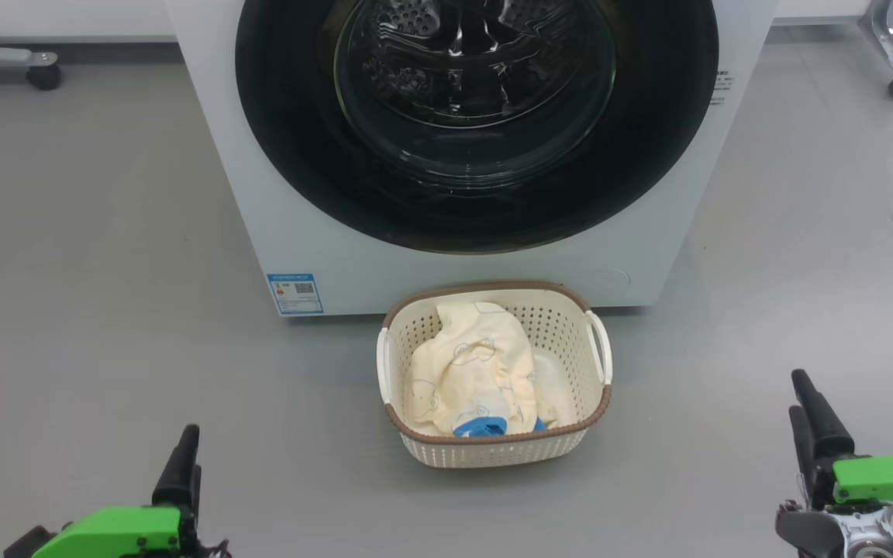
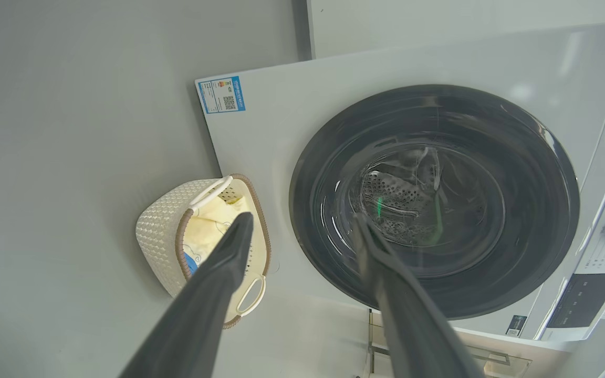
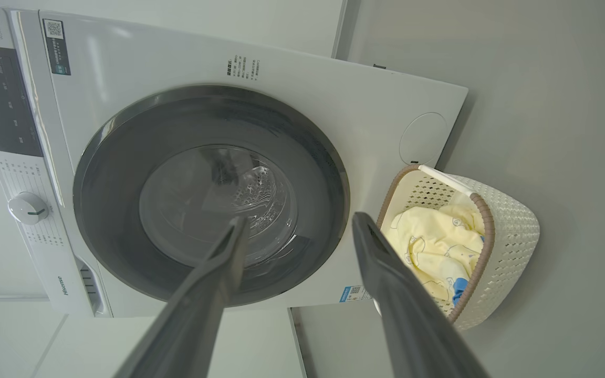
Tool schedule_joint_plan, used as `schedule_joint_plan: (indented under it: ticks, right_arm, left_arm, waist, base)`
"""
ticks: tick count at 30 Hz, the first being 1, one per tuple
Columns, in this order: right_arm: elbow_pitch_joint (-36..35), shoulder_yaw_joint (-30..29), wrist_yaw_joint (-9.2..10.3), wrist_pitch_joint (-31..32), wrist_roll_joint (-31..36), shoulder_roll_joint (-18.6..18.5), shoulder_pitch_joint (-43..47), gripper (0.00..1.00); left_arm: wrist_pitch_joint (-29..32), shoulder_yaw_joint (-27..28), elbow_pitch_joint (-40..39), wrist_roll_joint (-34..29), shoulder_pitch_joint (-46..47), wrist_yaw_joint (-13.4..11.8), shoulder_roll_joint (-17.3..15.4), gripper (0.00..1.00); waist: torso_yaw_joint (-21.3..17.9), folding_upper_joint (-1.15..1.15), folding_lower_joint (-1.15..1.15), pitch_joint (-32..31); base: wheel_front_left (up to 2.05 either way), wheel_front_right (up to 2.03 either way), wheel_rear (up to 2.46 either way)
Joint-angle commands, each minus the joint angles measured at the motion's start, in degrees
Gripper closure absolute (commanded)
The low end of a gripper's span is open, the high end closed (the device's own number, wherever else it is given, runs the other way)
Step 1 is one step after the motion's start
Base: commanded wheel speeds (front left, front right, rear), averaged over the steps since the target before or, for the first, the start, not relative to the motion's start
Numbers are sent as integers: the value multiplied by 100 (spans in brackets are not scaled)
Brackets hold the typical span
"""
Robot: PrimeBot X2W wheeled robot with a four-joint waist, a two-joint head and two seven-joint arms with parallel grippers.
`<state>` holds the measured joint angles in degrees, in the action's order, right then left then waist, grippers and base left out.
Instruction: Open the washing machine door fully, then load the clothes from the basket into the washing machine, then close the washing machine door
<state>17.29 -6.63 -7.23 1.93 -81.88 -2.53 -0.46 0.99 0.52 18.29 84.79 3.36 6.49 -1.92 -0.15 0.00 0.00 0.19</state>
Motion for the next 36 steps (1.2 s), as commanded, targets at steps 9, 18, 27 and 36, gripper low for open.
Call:
schedule_joint_plan:
  ticks: [9, 18, 27, 36]
  right_arm:
    - [-194, 25, -9, -236, 1133, -197, -374, 0]
    - [-234, -37, -10, -395, 2120, -196, -428, 0]
    - [-312, 63, -12, -577, 3274, -191, -446, 0]
    - [-348, 252, -14, -690, 4045, -188, -488, 0]
  left_arm:
    - [-200, -27, -363, -1229, 353, -151, -112, 0]
    - [-336, -93, -470, -2213, 368, -219, -110, 0]
    - [-507, -262, -469, -3343, 366, -362, -141, 0]
    - [-659, -390, -431, -4040, 427, -421, -145, 0]
  waist:
    - [2, 0, 0, 30]
    - [-6, 0, 0, 33]
    - [-9, 0, 0, -5]
    - [5, 0, 0, -18]
  base:
    - [0, 0, 0]
    - [0, 0, 0]
    - [0, 0, 0]
    - [0, 0, 0]
